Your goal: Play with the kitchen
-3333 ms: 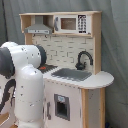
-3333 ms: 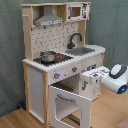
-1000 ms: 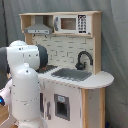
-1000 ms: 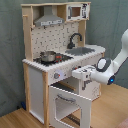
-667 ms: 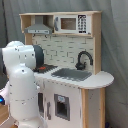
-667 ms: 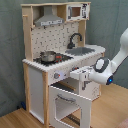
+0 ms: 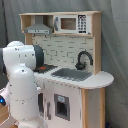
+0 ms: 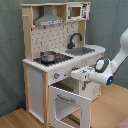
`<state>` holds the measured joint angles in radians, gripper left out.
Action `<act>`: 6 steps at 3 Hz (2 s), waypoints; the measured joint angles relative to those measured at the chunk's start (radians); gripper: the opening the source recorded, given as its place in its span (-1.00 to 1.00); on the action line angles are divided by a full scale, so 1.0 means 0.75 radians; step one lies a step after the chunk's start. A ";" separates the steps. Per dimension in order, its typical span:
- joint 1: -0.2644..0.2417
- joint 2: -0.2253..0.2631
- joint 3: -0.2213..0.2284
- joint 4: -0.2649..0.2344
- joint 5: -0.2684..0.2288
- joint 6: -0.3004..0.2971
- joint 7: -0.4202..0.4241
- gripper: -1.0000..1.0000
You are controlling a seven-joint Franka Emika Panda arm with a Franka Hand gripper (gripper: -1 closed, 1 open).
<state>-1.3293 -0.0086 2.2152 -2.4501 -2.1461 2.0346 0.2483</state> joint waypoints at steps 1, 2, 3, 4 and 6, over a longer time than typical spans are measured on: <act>0.000 0.005 0.000 0.000 0.000 0.004 0.154 -1.00; 0.000 0.007 0.000 0.001 0.000 0.009 0.309 -1.00; 0.000 0.009 0.000 0.002 0.000 0.014 0.475 -1.00; -0.001 0.012 0.000 0.003 0.000 0.021 0.616 -1.00; -0.005 0.028 0.000 0.005 0.000 0.043 0.922 -1.00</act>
<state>-1.3334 0.0124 2.2149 -2.4462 -2.1460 2.0671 0.9399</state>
